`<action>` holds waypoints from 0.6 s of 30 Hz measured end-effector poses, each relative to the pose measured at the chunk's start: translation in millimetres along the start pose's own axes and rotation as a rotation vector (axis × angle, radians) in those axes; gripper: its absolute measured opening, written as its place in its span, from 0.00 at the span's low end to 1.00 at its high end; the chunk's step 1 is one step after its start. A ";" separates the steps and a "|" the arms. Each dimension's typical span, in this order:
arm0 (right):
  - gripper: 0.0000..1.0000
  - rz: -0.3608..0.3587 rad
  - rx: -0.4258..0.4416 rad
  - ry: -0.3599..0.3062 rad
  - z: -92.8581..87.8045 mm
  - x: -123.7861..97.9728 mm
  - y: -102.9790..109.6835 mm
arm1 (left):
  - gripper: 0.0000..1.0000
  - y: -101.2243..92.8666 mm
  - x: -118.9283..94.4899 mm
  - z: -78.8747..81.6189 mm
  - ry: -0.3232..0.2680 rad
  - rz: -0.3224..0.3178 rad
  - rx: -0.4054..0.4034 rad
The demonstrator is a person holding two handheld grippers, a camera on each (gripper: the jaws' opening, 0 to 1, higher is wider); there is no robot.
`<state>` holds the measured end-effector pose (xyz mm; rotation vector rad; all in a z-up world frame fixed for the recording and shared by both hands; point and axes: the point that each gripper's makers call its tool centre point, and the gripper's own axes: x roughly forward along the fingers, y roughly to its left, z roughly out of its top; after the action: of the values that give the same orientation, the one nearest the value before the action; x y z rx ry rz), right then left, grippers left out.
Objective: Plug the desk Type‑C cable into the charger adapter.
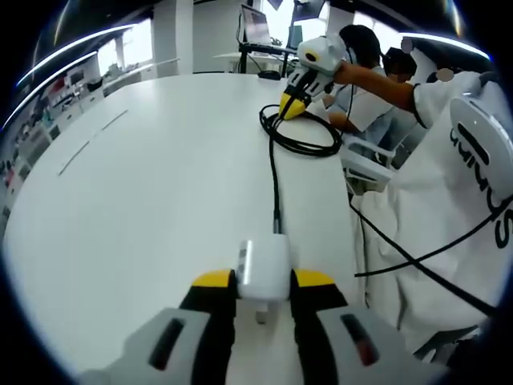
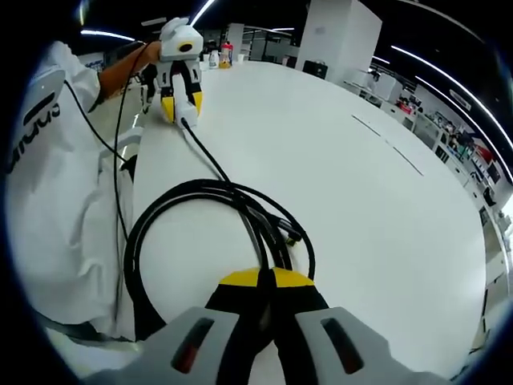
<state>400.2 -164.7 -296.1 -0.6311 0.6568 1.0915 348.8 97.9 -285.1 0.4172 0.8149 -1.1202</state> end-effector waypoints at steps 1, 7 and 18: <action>0.02 -0.001 0.000 0.001 0.2 0.5 -1.2 | 0.25 1.5 0.1 0.6 0.001 0.003 -0.002; 0.02 -0.020 0.000 -0.002 3.5 3.8 -11.6 | 0.25 12.5 2.2 4.0 0.005 0.006 0.002; 0.02 -0.064 -0.034 0.010 8.9 12.0 -28.4 | 0.25 32.6 5.3 10.5 0.002 0.012 0.000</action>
<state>431.9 -160.4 -295.4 -0.6829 0.6231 1.0426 383.3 100.7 -285.4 0.4227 0.8135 -1.1085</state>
